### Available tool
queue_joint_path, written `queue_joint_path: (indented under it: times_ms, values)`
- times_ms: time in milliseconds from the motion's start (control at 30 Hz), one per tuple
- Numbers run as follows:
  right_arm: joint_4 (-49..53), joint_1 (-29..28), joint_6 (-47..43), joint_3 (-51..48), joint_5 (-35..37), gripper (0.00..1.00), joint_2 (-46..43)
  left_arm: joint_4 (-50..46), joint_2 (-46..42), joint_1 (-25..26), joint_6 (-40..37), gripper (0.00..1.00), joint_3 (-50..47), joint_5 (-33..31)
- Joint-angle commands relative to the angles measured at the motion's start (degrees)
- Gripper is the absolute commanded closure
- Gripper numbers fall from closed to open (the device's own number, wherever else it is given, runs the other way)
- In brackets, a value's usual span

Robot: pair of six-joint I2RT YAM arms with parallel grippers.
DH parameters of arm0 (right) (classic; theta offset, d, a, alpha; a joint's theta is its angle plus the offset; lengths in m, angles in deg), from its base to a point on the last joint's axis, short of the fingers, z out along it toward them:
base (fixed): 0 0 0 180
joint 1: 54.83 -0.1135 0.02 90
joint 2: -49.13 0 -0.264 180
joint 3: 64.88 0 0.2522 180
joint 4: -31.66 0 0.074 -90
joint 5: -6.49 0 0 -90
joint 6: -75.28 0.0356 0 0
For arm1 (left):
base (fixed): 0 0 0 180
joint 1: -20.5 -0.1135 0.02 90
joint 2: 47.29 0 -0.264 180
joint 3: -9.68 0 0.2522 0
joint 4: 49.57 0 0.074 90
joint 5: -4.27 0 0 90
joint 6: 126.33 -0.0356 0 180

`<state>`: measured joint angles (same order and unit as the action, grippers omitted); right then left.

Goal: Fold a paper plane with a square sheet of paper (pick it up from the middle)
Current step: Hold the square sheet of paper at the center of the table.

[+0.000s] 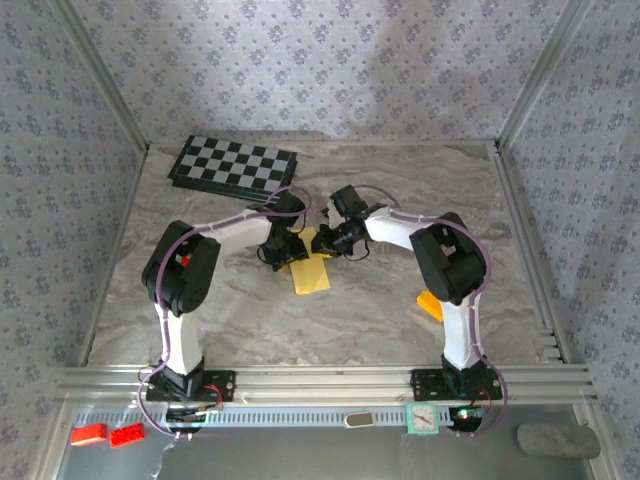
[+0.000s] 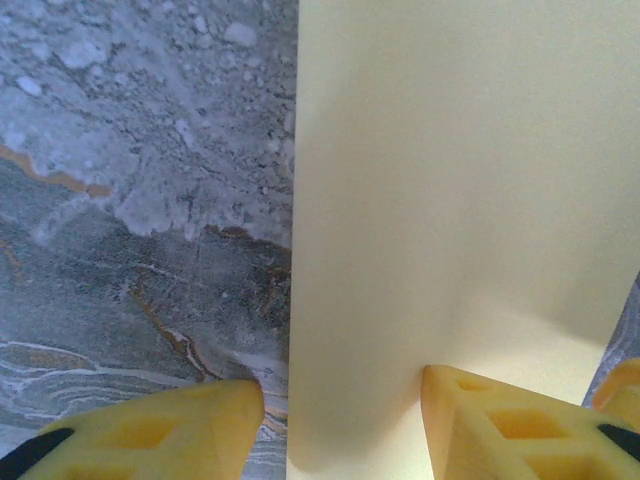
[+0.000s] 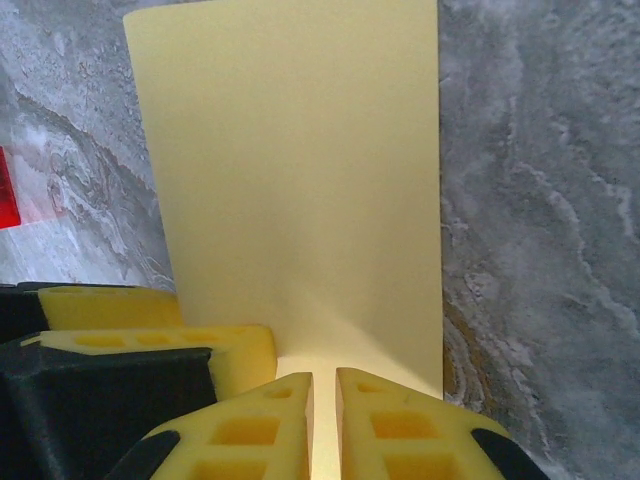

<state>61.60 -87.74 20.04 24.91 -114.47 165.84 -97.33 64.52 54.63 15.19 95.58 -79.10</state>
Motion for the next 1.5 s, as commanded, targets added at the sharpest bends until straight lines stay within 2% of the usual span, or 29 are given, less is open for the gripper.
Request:
queue_joint_path:
  times_ms: [0, 433, 933, 1167, 1333, 1467]
  values:
    - [2.7, -0.4, -1.9, 1.4, -1.1, 0.85, 1.8, -0.1, 8.0, 0.2, -0.1, 0.5, -4.3, 0.2]
    - [5.2, -0.3, -2.4, 1.5, 1.2, 0.85, 3.5, 0.0, 8.0, 0.3, -0.8, 0.54, -4.1, 0.4]
    - [7.2, -0.5, -3.1, 1.9, 2.6, 0.85, 4.4, -0.4, 7.7, 0.2, -1.4, 0.54, -3.3, 0.8]
    - [10.2, -0.7, -2.3, 1.5, 6.5, 0.87, 5.3, -2.6, -2.5, -1.0, -1.9, 0.5, -0.4, -0.1]
    - [9.6, -1.0, 4.0, -0.3, 7.9, 0.87, 5.7, -3.1, -9.5, -1.7, -0.8, 0.49, 0.2, -2.1]
    - [8.5, -1.1, 9.3, -1.8, 8.8, 0.87, 5.7, 1.0, -12.8, -1.7, 0.9, 0.52, -2.1, 1.2]
